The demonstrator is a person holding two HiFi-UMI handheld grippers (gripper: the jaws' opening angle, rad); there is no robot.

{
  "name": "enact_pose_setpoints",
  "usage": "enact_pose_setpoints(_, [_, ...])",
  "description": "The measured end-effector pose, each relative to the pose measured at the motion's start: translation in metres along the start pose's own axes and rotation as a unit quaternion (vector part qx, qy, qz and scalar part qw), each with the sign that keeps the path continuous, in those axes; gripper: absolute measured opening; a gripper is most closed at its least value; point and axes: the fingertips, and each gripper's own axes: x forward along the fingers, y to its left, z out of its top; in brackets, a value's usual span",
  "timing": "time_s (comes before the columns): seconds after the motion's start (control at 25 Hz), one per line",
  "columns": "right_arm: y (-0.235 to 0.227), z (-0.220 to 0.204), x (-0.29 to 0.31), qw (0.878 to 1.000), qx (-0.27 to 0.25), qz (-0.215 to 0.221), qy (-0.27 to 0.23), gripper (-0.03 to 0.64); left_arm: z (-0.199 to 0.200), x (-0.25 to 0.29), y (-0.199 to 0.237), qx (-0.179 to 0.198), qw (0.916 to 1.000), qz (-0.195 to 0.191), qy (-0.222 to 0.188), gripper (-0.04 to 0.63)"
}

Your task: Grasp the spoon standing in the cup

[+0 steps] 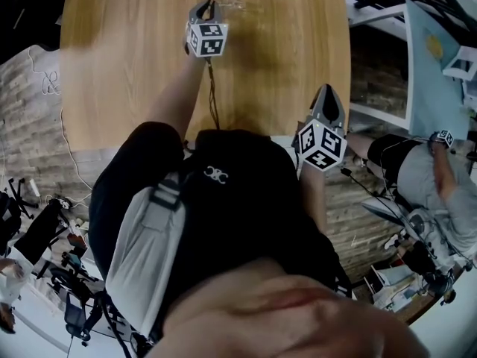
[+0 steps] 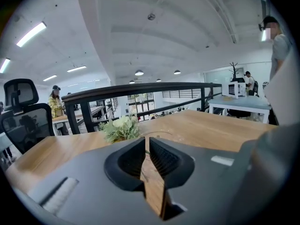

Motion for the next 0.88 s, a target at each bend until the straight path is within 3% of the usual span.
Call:
enact_pose_setpoints(0.48, [-0.006,0.006,-0.001,1.000,0.000,0.015,-0.017,0.000,0.046,-0.032,-0.011,0.000,0.9980,0.003,-0.063,0.012])
enact_pose_setpoints(0.76, [-0.008,0.014,0.005,0.998,0.011,0.051,-0.030,0.000,0.099,-0.078,-0.020,0.045,0.9912,0.006,-0.124,0.012])
enact_pose_setpoints(0.88, [-0.005,0.017,0.008,0.997,0.019,0.072,-0.037,0.000,0.116,-0.106,-0.026,0.032,0.9897,0.005,-0.139,0.012])
